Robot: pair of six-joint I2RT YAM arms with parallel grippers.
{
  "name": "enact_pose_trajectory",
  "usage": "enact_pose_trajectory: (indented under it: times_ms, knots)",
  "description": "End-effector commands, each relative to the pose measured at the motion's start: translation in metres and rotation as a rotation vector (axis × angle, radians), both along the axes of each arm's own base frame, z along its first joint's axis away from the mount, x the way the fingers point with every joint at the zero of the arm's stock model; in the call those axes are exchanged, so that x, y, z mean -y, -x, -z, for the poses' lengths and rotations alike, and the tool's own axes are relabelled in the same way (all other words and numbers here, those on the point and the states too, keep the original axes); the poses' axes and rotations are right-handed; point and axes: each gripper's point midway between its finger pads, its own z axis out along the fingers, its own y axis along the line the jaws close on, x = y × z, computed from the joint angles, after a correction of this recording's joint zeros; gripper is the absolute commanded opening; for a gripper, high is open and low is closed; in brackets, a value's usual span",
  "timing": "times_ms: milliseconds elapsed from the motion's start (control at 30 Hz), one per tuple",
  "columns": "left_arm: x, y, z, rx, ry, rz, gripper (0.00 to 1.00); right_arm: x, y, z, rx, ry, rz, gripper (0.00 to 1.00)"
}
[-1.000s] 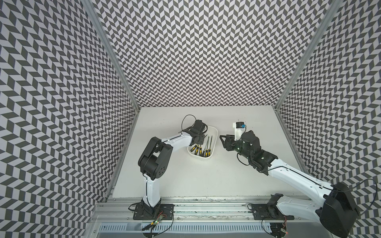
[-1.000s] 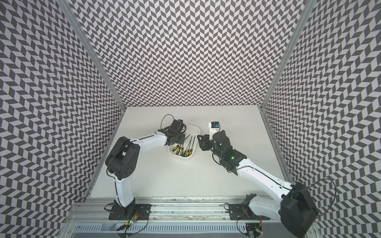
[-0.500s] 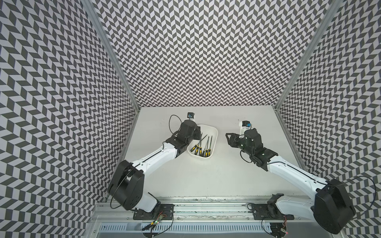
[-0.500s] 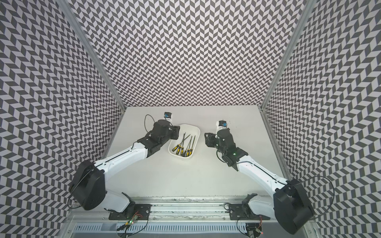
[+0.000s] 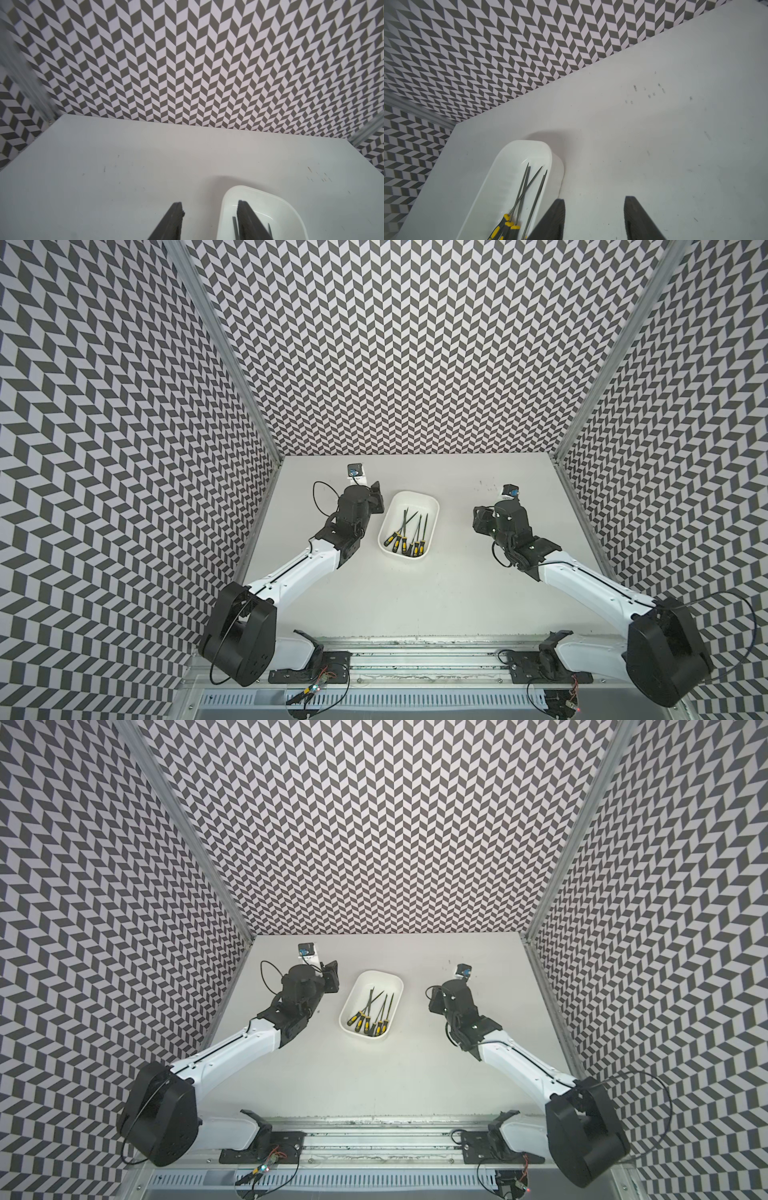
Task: Put the file tool into the storage box
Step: Reset both arms
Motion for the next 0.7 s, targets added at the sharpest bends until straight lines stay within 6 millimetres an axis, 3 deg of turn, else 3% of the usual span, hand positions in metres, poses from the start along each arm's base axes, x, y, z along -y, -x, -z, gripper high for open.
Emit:
enact_pose_trajectory:
  times_ms: [0,100,133,167,267,333,367,500,667]
  knots:
    - [-0.026,0.005,-0.017,0.064,-0.035,-0.09,0.48,0.023,-0.005,-0.008,0.053,0.039,0.102,0.5]
    - [-0.056,0.006,-0.018,0.073,-0.073,-0.191,0.56,0.041,-0.006,-0.004,0.071,0.047,0.181,0.52]
    - [-0.067,0.006,-0.019,0.074,-0.077,-0.227,0.82,0.05,-0.007,-0.006,0.092,0.051,0.226,0.55]
    - [-0.078,0.006,-0.019,0.076,-0.079,-0.259,1.0,0.059,-0.008,-0.008,0.112,0.06,0.272,0.58]
    - [-0.106,0.004,-0.018,0.083,-0.1,-0.321,1.0,0.079,-0.009,-0.011,0.151,0.092,0.365,0.66]
    - [-0.126,0.003,-0.015,0.076,-0.127,-0.378,1.0,0.086,-0.011,-0.014,0.171,0.127,0.392,0.92]
    - [-0.137,0.004,-0.013,0.071,-0.142,-0.414,0.99,0.088,-0.012,-0.015,0.176,0.154,0.39,1.0]
    - [-0.17,0.01,-0.004,0.068,-0.156,-0.504,1.0,0.092,-0.015,-0.011,0.19,0.265,0.367,0.99]
    - [-0.174,0.022,0.006,0.133,-0.225,-0.481,1.0,0.109,-0.009,-0.006,0.23,0.365,0.385,0.99]
